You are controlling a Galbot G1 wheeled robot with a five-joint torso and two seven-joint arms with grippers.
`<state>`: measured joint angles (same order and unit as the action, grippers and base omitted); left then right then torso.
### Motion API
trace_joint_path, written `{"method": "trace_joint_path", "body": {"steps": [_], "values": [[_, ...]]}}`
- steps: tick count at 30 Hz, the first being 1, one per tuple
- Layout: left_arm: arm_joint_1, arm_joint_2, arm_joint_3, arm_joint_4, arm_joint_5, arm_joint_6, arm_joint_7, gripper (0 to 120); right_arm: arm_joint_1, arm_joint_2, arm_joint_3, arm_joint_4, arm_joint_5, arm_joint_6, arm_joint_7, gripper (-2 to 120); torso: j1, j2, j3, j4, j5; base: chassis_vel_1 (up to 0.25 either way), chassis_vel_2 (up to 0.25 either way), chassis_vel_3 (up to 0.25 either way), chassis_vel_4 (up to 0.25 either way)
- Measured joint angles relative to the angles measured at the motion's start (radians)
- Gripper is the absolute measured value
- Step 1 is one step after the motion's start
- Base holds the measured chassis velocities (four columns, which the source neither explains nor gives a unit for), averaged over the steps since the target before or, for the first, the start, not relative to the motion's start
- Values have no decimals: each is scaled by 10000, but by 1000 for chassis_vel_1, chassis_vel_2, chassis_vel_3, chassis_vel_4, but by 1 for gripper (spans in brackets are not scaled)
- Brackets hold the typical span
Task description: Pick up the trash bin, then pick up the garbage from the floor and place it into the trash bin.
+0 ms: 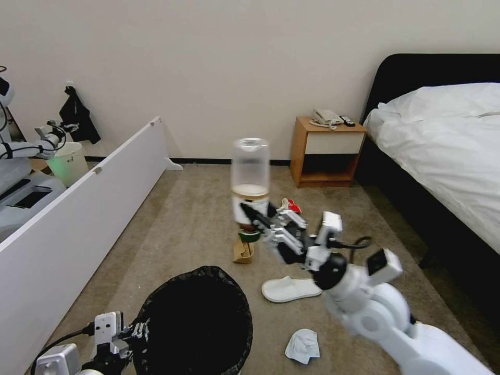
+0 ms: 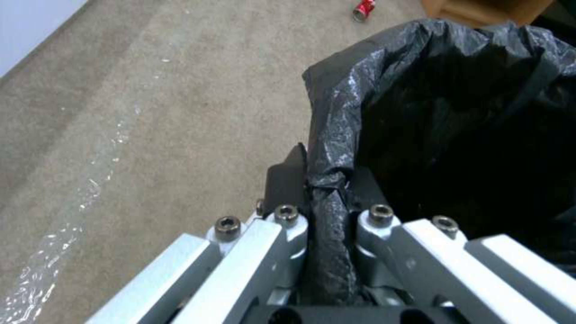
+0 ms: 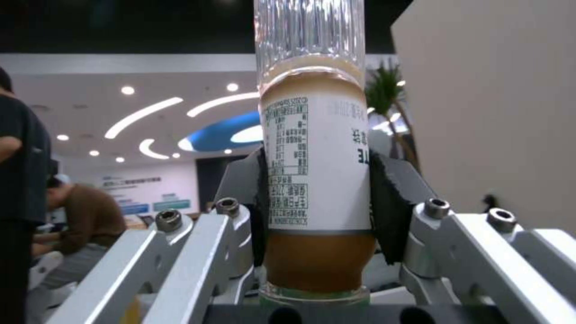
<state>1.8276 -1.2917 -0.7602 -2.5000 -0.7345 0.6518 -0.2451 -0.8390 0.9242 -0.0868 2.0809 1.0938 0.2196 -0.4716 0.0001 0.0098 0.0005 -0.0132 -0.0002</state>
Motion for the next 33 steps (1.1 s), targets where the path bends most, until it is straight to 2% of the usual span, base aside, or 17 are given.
{"method": "trace_joint_path", "body": {"steps": [7, 11, 18, 19, 22, 24, 25, 27, 28, 30, 31, 33], "values": [[-46, 24, -70, 0, -23, 16, -20, 4, 429, 517, -1225, -307, -231, 114, -58, 33, 0, 0, 0, 1, 0, 0, 0, 0, 0], [29, 12, -142, 0, -60, 18, -21, 4, 241, 333, -1379, -312, -250, 131, -529, 33, 0, 0, -1, -1, 1, 0, 0, 0, 0], [2, -16, -143, 0, -303, 137, -149, 4, -293, 94, -1393, -227, -338, 121, -698, 33, 0, 0, -2, -2, 1, 0, 0, 0, 0], [-23, -32, -129, 0, -372, 170, -188, 4, -459, 46, -1428, -227, -450, 116, -708, 38, 0, 0, -2, -1, 3, 0, 0, 0, 0], [-28, -36, -126, 0, -388, 181, -205, 4, -610, -12, -1445, -227, -550, 115, -713, 45, 0, 0, -2, -1, 3, 0, 0, 0, 0], [-4, -25, -140, 0, -400, 185, -211, 4, -812, -123, -1435, -229, -679, 115, -749, 54, 0, 0, -2, -1, 2, 0, 0, 0, 0], [-4, -25, -140, 0, -400, 185, -211, 4, -812, -123, -1435, -229, -679, 115, -749, 54, 0, 0, -2, -1, 2, 0, 0, 0, 0], [11, -12, -157, 0, -427, 185, -215, 4, -974, -172, -1387, -191, -749, 115, -754, 64, 0, 0, -2, -1, 3, 0, 0, 0, 0], [11, -12, -157, 0, -427, 185, -215, 4, -974, -172, -1387, -191, -749, 115, -754, 64, 0, 0, -2, -1, 3, 0, 0, 0, 0], [-10, -17, -135, 0, -505, 209, -253, 4, -1052, -173, -1368, -168, -804, 115, -754, 76, 0, 0, -2, -1, 3, 0, 0, 0, 0], [-10, -17, -135, 0, -505, 209, -253, 4, -1052, -173, -1368, -168, -804, 115, -754, 76, 0, 0, -2, -1, 3, 0, 0, 0, 0], [-6, -22, -114, 0, -620, 255, -287, 4, -1073, -172, -1365, -167, -829, 116, -751, 88, 0, 0, -2, -1, 2, 0, 0, 0, 0]]}}
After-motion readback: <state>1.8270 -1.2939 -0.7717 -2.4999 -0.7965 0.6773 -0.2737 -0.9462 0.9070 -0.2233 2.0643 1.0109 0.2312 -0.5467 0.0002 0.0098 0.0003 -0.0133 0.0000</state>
